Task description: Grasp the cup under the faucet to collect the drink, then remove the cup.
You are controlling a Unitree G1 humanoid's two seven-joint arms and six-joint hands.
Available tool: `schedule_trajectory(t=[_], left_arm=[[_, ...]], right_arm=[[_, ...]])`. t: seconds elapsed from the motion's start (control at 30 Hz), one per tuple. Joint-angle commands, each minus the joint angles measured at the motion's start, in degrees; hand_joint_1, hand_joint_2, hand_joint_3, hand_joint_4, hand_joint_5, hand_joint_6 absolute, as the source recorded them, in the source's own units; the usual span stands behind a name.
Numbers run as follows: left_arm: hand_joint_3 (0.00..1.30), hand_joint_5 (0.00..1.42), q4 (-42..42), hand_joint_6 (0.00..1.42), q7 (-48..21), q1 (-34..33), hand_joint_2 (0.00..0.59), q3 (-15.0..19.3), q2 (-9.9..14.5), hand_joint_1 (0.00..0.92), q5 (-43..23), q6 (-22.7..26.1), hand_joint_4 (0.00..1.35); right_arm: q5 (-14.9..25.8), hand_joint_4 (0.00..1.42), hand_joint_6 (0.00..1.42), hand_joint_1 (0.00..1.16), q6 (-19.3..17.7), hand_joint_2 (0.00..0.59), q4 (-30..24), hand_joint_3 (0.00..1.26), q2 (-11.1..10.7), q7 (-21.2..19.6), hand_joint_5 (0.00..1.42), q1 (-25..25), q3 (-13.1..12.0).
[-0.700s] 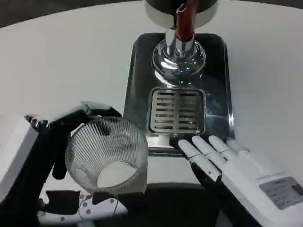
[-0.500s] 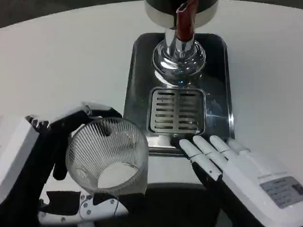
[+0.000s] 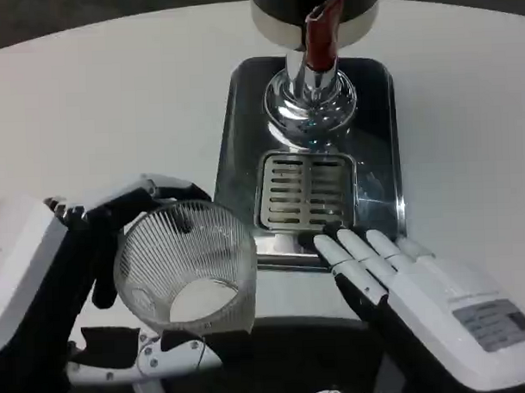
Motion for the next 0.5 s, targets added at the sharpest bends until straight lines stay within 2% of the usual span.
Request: schedule_trajectory(t=[0.03,0.3,0.5], left_arm=[[0.99,1.27,0.2,1.42,-0.2,-0.9,0.0,-0.9,0.2,0.593,-0.2,0.0,1.1],[0.99,1.27,2.3,1.42,0.5,-3.6,0.0,-2.5,-0.1,0.593,0.9,1.3,1.1],[0.99,1.27,6.9,1.42,1.0,-7.7,0.0,-3.8,0.3,0.593,2.3,2.0,1.1]], right_arm=[[-0.1,0.0,0.01,0.48,0.6,0.395,-0.9,0.02,-0.4,0.2,0.0,0.1,-0.1],[2.1,0.0,0.01,0.48,1.7,0.395,-0.9,0.02,-1.2,-0.2,0.0,0.1,-2.1],[6.2,0.0,0.03,0.48,1.5,0.395,-0.9,0.03,-1.7,-1.2,0.0,1.0,-5.7]])
